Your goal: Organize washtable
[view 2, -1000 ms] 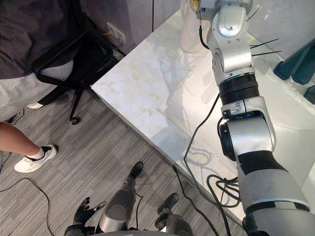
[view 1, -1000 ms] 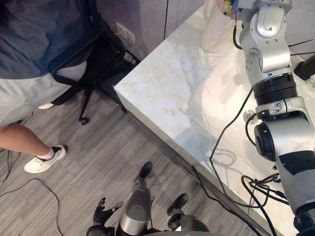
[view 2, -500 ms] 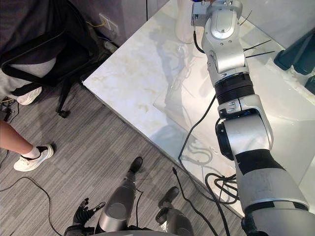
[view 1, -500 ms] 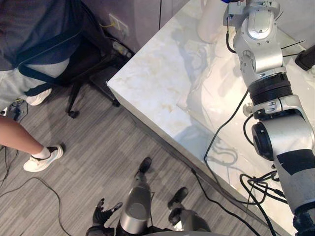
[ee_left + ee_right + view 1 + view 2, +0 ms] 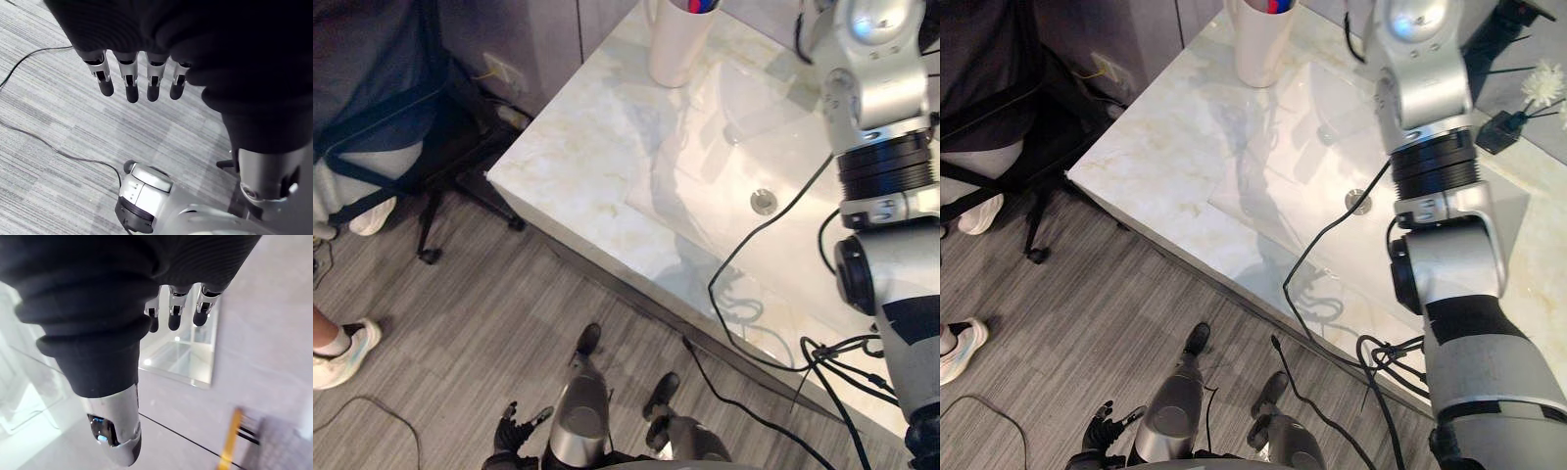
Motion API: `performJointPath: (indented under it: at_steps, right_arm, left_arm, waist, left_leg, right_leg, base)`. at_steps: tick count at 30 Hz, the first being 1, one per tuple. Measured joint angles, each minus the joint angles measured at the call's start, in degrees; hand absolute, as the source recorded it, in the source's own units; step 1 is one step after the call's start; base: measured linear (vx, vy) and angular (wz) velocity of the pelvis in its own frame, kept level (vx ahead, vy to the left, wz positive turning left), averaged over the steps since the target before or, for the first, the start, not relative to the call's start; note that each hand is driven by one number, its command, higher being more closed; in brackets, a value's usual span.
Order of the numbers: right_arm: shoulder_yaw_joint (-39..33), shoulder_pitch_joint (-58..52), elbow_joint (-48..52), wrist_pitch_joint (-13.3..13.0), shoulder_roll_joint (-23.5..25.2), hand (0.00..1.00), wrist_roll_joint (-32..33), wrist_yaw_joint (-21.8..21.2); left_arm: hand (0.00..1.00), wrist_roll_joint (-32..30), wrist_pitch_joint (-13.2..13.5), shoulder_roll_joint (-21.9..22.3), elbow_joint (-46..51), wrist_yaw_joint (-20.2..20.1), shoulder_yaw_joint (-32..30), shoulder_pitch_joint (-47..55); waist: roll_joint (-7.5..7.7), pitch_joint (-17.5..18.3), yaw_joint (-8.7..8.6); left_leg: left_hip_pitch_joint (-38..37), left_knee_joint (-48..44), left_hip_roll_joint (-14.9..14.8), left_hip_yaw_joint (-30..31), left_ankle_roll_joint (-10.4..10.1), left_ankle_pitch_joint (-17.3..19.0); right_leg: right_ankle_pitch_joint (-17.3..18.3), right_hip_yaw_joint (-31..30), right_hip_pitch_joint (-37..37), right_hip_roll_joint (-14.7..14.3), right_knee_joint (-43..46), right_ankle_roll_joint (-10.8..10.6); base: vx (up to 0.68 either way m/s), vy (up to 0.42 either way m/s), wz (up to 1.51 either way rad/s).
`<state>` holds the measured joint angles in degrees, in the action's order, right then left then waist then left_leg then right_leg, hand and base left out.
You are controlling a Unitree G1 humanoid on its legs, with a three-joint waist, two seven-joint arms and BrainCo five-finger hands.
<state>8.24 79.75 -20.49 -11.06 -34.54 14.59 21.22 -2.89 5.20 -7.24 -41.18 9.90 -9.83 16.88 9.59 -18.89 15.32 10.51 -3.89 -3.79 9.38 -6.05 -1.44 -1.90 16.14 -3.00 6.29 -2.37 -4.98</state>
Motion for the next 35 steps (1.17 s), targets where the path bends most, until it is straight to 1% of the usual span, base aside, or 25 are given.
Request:
performJointPath:
  at_steps: [1, 2, 3, 4, 6, 9, 10, 11, 12, 13, 14, 15, 16, 17, 18, 19, 21, 22, 24, 25, 27, 29, 30, 32, 35]
  right_arm:
    - [-1.1, -1.1, 1.5, -0.1, -0.8, 0.0, 0.0, 0.0]
    - [-4.3, -4.4, 4.6, -1.0, -2.4, 0.0, -0.1, 0.1]
    - [-8.2, -8.9, 7.5, -2.0, -4.1, 0.0, -0.6, 0.3]
    - [-10.6, -11.2, 8.8, -2.4, -4.9, 0.0, -0.8, 0.4]
    - [-18.6, -17.8, 12.3, -3.8, -5.6, 0.0, -1.3, 1.7]
    - [-36.2, -32.8, 17.5, -6.7, -5.6, 0.0, -0.9, 4.0]
    - [-42.1, -38.1, 17.7, -8.0, -5.4, 0.0, -0.3, 4.8]
    - [-46.0, -43.0, 17.8, -8.8, -5.0, 0.0, 0.6, 5.1]
    - [-50.8, -49.3, 17.8, -8.9, -3.6, 0.0, 0.7, 5.4]
    - [-52.9, -52.5, 17.8, -8.9, -2.6, 0.0, 0.8, 5.6]
    - [-57.2, -60.2, 17.8, -8.8, 0.8, 0.0, 2.6, 6.1]
    - [-59.3, -65.0, 17.7, -8.8, 3.2, 0.0, 3.8, 6.2]
    - [-60.2, -68.1, 17.5, -8.7, 5.0, 0.0, 4.6, 6.1]
    - [-61.4, -73.5, 17.1, -8.1, 8.9, 0.0, 5.2, 6.1]
    - [-62.3, -77.9, 16.6, -6.8, 13.1, 0.0, 5.4, 6.2]
    - [-62.5, -79.7, 16.2, -6.0, 15.2, 0.0, 5.5, 6.2]
    - [-61.4, -85.7, 11.7, -3.8, 23.0, 0.0, 5.6, 6.2]
    - [-60.7, -86.9, 10.0, -3.1, 24.8, 0.0, 5.5, 6.2]
    - [-56.2, -90.8, 4.6, 1.1, 30.9, 0.0, 5.3, 5.9]
    - [-54.5, -91.7, 3.2, 1.9, 31.9, 0.0, 4.9, 5.5]
    - [-48.7, -93.4, -2.1, 4.2, 34.4, 0.0, 3.8, 2.4]
    - [-44.8, -94.1, -8.0, 5.4, 35.9, 0.0, 2.4, -0.3]
    - [-44.0, -94.0, -9.8, 5.7, 36.1, 0.0, 2.4, -1.2]
    - [-41.5, -93.8, -16.3, 7.4, 36.6, 0.0, 1.1, -4.5]
    - [-39.6, -93.7, -20.0, 8.7, 36.8, 0.0, -2.1, -7.6]
  left_arm:
    - [0.0, 0.0, 0.0, 0.2, 0.0, 0.0, -0.3, 0.0]
    - [0.0, 0.0, 0.0, 0.4, 0.0, -0.1, -1.3, 0.0]
    - [0.0, 0.0, 0.0, 0.6, -0.4, -0.4, -1.9, 0.0]
    - [0.0, 0.0, 0.0, 0.7, -0.6, -0.7, -2.2, 0.1]
    - [0.0, 0.0, 0.0, 1.4, -1.6, -1.2, -3.2, 0.1]
    - [0.0, 0.0, -0.5, 2.3, -3.1, -1.2, -5.0, 0.4]
    - [0.0, 0.0, -0.5, 2.6, -3.9, -1.3, -6.2, 0.6]
    - [0.0, 0.0, -0.9, 3.2, -4.6, -1.3, -6.7, 0.8]
    - [0.0, 0.0, -1.0, 3.6, -5.1, -1.5, -6.7, 1.4]
    - [0.0, 0.0, -1.1, 3.7, -5.3, -1.7, -6.7, 1.6]
    - [0.0, 0.0, -1.3, 3.9, -5.7, -2.4, -6.6, 2.4]
    - [0.0, 0.0, -1.6, 4.2, -5.7, -2.5, -6.7, 2.4]
    - [0.0, 0.0, -1.7, 4.4, -5.7, -2.5, -6.7, 2.4]
    - [0.0, 0.0, -1.9, 4.7, -5.6, -2.6, -6.8, 2.2]
    - [0.0, 0.0, -2.2, 5.0, -5.6, -2.8, -7.0, 2.1]
    - [0.0, 0.0, -2.3, 5.3, -5.5, -3.0, -7.3, 2.0]
    - [0.0, 0.0, -2.5, 6.1, -4.8, -3.4, -7.4, 1.5]
    - [0.0, 0.0, -2.5, 6.1, -4.4, -3.4, -7.3, 1.5]
    - [0.0, 0.0, -2.5, 6.4, -4.0, -3.4, -6.5, 0.8]
    - [0.0, 0.0, -2.6, 6.3, -4.0, -3.5, -6.1, 0.6]
    - [0.0, 0.0, -2.6, 6.0, -4.0, -3.5, -5.1, -0.3]
    - [0.0, 0.0, -2.6, 5.4, -4.0, -3.5, -3.2, -0.8]
    - [0.0, 0.0, -2.6, 5.3, -4.2, -3.5, -3.0, -1.0]
    - [0.0, 0.0, -2.7, 5.0, -4.4, -3.4, -2.0, -1.3]
    - [0.0, -0.1, -2.8, 4.9, -4.6, -3.3, -1.5, -1.9]
  waist:
    - [0.06, 0.5, -0.58]
    - [0.18, 1.3, -1.83]
    - [0.15, 3.1, -2.37]
    - [0.08, 3.9, -2.53]
    - [-0.27, 5.5, -3.62]
    - [-0.75, 9.2, -5.76]
    - [-1.25, 10.3, -7.06]
    - [-1.65, 11.4, -7.64]
    - [-2.2, 12.8, -8.64]
    - [-2.51, 13.4, -8.87]
    - [-3.3, 14.9, -10.0]
    - [-3.75, 15.4, -10.64]
    - [-3.9, 15.8, -11.25]
    - [-4.62, 16.3, -11.68]
    - [-4.85, 16.8, -11.77]
    - [-5.23, 17.1, -11.79]
    - [-6.05, 17.8, -11.64]
    - [-6.09, 17.8, -11.62]
    - [-6.11, 17.8, -11.62]
    - [-6.12, 17.8, -11.6]
    - [-6.21, 17.7, -11.57]
    - [-6.43, 17.6, -11.45]
    - [-6.53, 17.5, -11.4]
    - [-6.74, 17.5, -11.33]
    - [-7.03, 17.5, -11.31]
  left_leg:
    - [-0.3, 0.0, 0.2, 0.0, 0.1, 0.1]
    - [-1.2, 0.0, 0.5, -0.2, 0.4, 0.3]
    - [-1.6, 0.0, 0.8, -0.6, 0.6, 0.5]
    - [-1.8, 0.0, 0.9, -0.9, 0.8, 0.7]
    - [-3.2, -0.1, 1.0, -1.6, 1.1, 1.9]
    - [-3.9, 0.0, 1.7, -1.8, 1.4, 2.5]
    - [-4.6, 0.3, 1.9, -2.2, 1.3, 2.9]
    - [-5.1, 1.1, 2.2, -2.4, 1.3, 2.9]
    - [-5.9, 2.3, 2.6, -2.0, 1.3, 2.9]
    - [-6.5, 2.8, 2.7, -1.9, 1.3, 2.9]
    - [-7.2, 4.0, 2.8, -1.9, 1.3, 2.9]
    - [-7.3, 4.1, 2.8, -1.9, 1.4, 2.9]
    - [-7.3, 4.2, 2.7, -2.0, 1.4, 2.9]
    - [-7.6, 4.2, 2.6, -2.1, 1.6, 2.9]
    - [-7.9, 4.2, 2.3, -2.6, 1.9, 2.8]
    - [-8.1, 4.2, 2.2, -2.9, 1.9, 2.8]
    - [-8.6, 3.5, 1.7, -3.5, 2.1, 3.3]
    - [-8.9, 3.3, 1.6, -3.6, 2.0, 3.5]
    - [-9.7, 1.9, 0.8, -4.2, 1.9, 4.8]
    - [-9.7, 1.2, 0.7, -4.3, 1.9, 5.2]
    - [-9.6, -0.2, 0.6, -4.7, 2.0, 6.0]
    - [-9.6, -0.5, 0.7, -5.0, 2.2, 6.4]
    - [-9.6, -0.5, 0.7, -5.0, 2.2, 6.5]
    - [-9.3, -0.6, 1.0, -4.9, 2.3, 6.9]
    - [-9.2, -0.7, 1.6, -4.3, 2.5, 6.7]
  right_leg:
    - [0.0, -0.3, 0.2, 0.1, -0.1, -0.1]
    - [0.0, -0.6, 1.1, 0.5, -0.1, -0.1]
    - [0.0, -0.8, 1.2, 0.8, -0.1, -0.1]
    - [-0.1, -1.1, 1.2, 0.9, -0.1, -0.3]
    - [-0.2, -2.3, 1.9, 1.2, 0.0, -0.4]
    - [0.1, -2.9, 1.9, 1.9, 0.3, -0.8]
    - [0.3, -3.6, 2.0, 2.2, 0.2, -1.1]
    - [0.5, -3.9, 1.9, 2.5, 0.2, -1.4]
    - [0.9, -4.3, 1.9, 2.8, 0.3, -1.3]
    - [0.9, -4.9, 1.9, 2.9, 0.3, -1.4]
    - [1.0, -5.6, 1.7, 2.9, 0.2, -1.5]
    - [1.2, -5.5, 1.7, 2.9, 0.2, -1.5]
    - [1.3, -5.5, 1.7, 2.9, 0.2, -1.4]
    - [1.3, -5.6, 1.7, 2.8, 0.3, -1.3]
    - [1.2, -5.8, 1.8, 2.6, 0.4, -1.6]
    - [1.1, -6.0, 1.9, 2.5, 0.4, -1.6]
    - [1.2, -6.2, 2.4, 2.1, 0.6, -1.6]
    - [1.3, -6.2, 2.8, 2.0, 0.6, -1.6]
    - [2.3, -5.9, 3.9, 1.9, 1.4, -1.5]
    - [2.6, -5.9, 3.9, 2.0, 1.9, -1.5]
    - [3.9, -5.6, 3.9, 2.2, 2.8, -1.5]
    - [4.1, -3.5, 3.8, 2.8, 3.5, -1.3]
    - [4.1, -3.0, 3.8, 2.8, 3.6, -1.3]
    - [4.1, -1.9, 3.8, 3.3, 3.8, -1.4]
    - [4.1, -1.1, 4.1, 3.8, 4.3, -1.5]
  base:
    - [0.05, 0.015, -0.21]
    - [0.03, 0.03, -0.09]
    - [0.02, 0.037, -0.13]
    - [0.01, 0.043, -0.26]
    - [0.01, 0.04, -0.29]
    - [-0.01, 0.045, -0.13]
    - [-0.01, 0.044, -0.2]
    - [0.0, 0.042, -0.23]
    - [0.03, 0.034, -0.22]
    - [0.05, 0.026, -0.31]
    - [0.07, 0.01, -0.27]
    - [0.06, -0.004, -0.17]
    - [0.07, -0.015, -0.04]
    - [0.07, -0.022, -0.11]
    - [0.08, -0.023, -0.16]
    - [0.08, -0.029, -0.2]
    - [0.07, -0.03, -0.12]
    - [0.04, -0.031, -0.02]
    - [0.0, 0.0, 0.0]
    - [0.0, 0.0, 0.0]
    - [-0.05, 0.019, -0.05]
    - [-0.05, 0.017, -0.04]
    - [0.0, 0.0, 0.0]
    - [0.0, 0.015, 0.07]
    - [0.04, 0.02, 0.11]
